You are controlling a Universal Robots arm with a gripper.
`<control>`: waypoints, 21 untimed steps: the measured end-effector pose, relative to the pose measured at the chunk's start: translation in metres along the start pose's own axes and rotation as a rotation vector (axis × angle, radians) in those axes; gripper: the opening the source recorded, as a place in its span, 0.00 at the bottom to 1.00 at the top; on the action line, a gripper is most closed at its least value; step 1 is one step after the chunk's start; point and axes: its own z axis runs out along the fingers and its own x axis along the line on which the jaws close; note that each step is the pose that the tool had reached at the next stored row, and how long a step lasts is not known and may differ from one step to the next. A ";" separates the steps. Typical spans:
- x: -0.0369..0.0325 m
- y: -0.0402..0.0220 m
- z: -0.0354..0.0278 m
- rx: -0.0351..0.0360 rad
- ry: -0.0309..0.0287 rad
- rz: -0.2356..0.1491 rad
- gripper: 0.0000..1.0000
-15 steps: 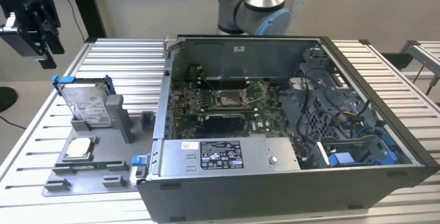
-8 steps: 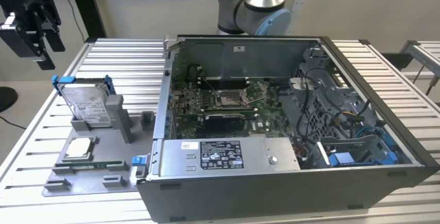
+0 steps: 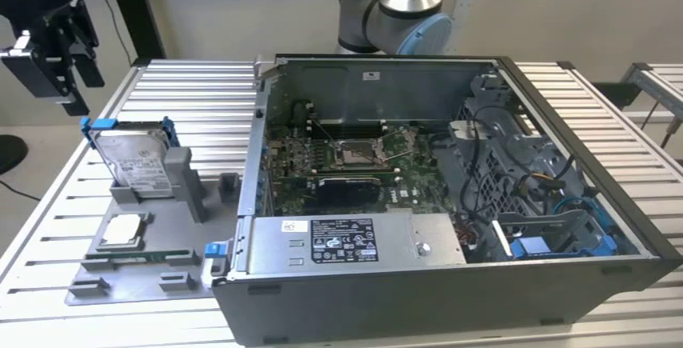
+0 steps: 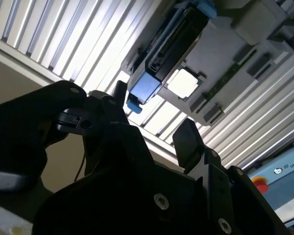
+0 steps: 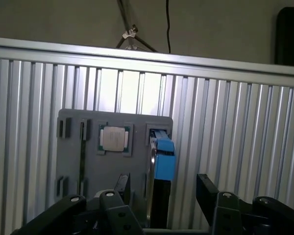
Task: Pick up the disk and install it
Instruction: 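Pick up the disk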
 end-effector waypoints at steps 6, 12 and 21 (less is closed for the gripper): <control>0.0002 -0.0001 0.0108 -0.0005 -0.0009 0.005 1.00; 0.0005 -0.0008 0.0217 0.0000 -0.0029 0.011 1.00; 0.0010 -0.0022 0.0381 0.0005 -0.0082 0.024 1.00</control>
